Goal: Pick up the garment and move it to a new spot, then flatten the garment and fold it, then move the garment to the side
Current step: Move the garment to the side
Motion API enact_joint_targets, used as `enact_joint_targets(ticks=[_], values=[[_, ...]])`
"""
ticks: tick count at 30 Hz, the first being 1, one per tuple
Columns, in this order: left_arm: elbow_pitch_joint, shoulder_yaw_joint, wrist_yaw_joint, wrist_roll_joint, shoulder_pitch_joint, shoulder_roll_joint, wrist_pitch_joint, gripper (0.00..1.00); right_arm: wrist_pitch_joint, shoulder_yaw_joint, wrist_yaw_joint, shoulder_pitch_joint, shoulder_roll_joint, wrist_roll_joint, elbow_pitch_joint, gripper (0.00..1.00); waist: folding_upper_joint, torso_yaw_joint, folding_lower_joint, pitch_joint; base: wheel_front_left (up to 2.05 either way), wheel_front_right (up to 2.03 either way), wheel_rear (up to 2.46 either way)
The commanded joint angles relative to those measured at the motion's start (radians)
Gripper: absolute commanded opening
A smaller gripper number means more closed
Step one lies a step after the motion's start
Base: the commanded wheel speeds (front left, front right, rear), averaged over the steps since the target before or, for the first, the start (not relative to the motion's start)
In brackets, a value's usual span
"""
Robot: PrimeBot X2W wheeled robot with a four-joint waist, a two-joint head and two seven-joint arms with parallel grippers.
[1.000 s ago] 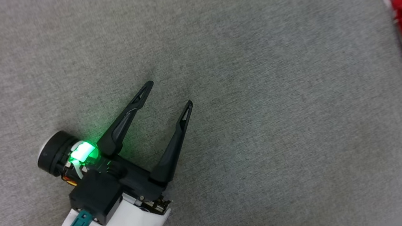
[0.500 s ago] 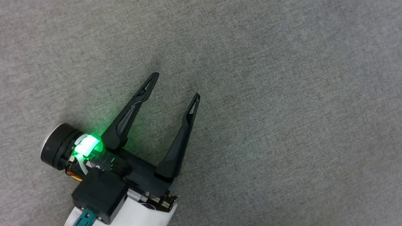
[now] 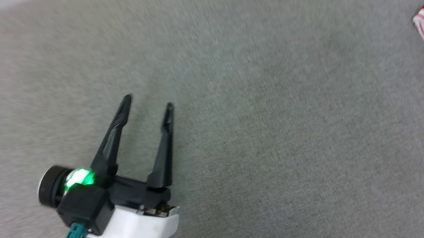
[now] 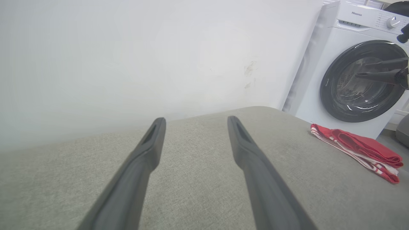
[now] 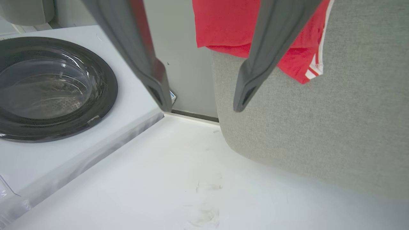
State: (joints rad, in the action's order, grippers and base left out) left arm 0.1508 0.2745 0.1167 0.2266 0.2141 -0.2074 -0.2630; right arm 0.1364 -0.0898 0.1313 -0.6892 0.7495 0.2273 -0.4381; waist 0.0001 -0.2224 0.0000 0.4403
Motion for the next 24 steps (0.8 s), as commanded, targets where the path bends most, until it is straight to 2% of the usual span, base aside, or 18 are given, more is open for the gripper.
enact_joint_targets(ticks=[1, 6, 16, 21, 24], values=[[0.003, -0.016, 0.0, -0.001, -0.02, 0.01, -0.002, 1.0, -0.009, 0.015, -0.001, 0.027, -0.017, 0.015, 0.021, 1.0, -0.0001, 0.047, 0.0, -0.097, 0.0, 0.0, 0.0], [0.01, -0.108, -0.013, -0.022, -0.084, 0.051, -0.002, 1.0, -0.035, 0.055, -0.001, 0.109, -0.117, 0.061, 0.179, 1.0, -0.0001, 0.096, 0.0, -0.193, 0.0, 0.0, 0.0], [-0.066, -0.194, -0.028, -0.053, -0.199, 0.103, -0.002, 1.0, -0.139, 0.115, -0.001, 0.41, -0.399, 0.083, 0.477, 1.0, -0.0001, 0.174, 0.0, -0.329, 0.0, 0.0, 0.0], [-0.1, -0.201, -0.026, -0.083, -0.245, 0.113, -0.002, 1.0, -0.175, 0.121, -0.001, 0.545, -0.525, 0.064, 0.522, 1.0, -0.0001, 0.195, 0.0, -0.371, 0.0, 0.0, 0.0], [-0.116, -0.208, -0.026, -0.086, -0.264, 0.121, -0.002, 1.0, -0.204, 0.118, -0.001, 0.605, -0.571, 0.059, 0.519, 1.0, -0.0001, 0.204, 0.0, -0.39, 0.0, 0.0, 0.0]])
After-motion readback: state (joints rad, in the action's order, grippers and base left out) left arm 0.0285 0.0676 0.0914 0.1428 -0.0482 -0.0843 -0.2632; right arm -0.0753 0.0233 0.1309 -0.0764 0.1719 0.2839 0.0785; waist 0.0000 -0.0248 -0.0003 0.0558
